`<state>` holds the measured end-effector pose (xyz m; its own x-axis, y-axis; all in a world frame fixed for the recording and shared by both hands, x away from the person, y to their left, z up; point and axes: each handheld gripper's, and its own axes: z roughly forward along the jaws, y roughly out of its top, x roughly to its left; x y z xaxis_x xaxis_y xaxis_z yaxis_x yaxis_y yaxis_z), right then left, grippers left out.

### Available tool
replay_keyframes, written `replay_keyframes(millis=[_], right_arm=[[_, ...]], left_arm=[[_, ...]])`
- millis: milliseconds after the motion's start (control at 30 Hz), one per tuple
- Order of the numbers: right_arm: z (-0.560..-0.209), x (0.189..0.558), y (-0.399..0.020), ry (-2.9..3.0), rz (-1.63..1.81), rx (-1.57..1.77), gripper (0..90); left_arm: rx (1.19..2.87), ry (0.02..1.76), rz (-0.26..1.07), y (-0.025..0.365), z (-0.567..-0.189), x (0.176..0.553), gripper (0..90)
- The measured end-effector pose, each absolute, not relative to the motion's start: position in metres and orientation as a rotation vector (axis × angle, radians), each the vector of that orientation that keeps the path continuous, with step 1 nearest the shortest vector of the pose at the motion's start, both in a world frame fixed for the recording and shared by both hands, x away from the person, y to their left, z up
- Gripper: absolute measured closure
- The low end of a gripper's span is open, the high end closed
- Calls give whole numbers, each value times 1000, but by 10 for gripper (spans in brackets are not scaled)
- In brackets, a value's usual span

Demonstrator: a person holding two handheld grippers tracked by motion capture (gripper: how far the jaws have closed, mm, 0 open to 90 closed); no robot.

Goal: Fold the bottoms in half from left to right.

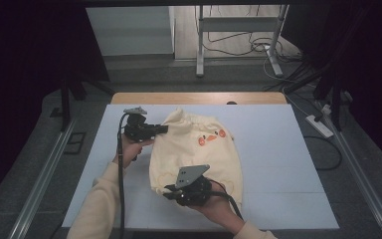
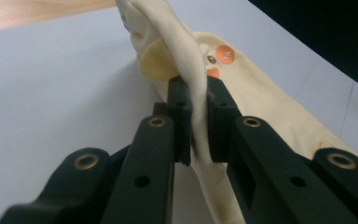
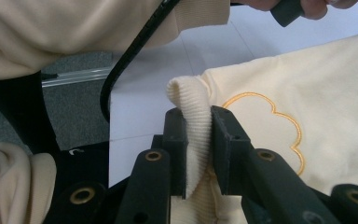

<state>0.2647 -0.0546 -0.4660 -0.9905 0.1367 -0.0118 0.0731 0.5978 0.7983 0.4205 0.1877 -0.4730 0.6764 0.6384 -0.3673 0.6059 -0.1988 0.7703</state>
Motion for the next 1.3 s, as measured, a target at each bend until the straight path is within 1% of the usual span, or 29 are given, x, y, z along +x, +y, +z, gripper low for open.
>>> replay_keyframes(millis=[200,333,433,700,900,1133,1300], right_arm=[[-472,266,-53,2764,1359,190,760],[-460,263,-52,2735,1413,169,760],[-454,260,-53,2723,1423,156,760],[-468,267,-54,2765,1384,189,760],[-475,269,-53,2791,1355,204,760],[-471,267,-51,2769,1380,193,761],[-452,258,-46,2714,1420,128,760]], left_arm=[[1876,984,40,188,-474,422,822],[1825,951,48,194,-460,416,823],[1835,947,57,193,-458,415,823],[1846,993,11,191,-475,422,823],[1844,1001,5,191,-476,422,822],[1819,1005,30,193,-471,421,823],[1770,972,58,199,-454,415,824]])
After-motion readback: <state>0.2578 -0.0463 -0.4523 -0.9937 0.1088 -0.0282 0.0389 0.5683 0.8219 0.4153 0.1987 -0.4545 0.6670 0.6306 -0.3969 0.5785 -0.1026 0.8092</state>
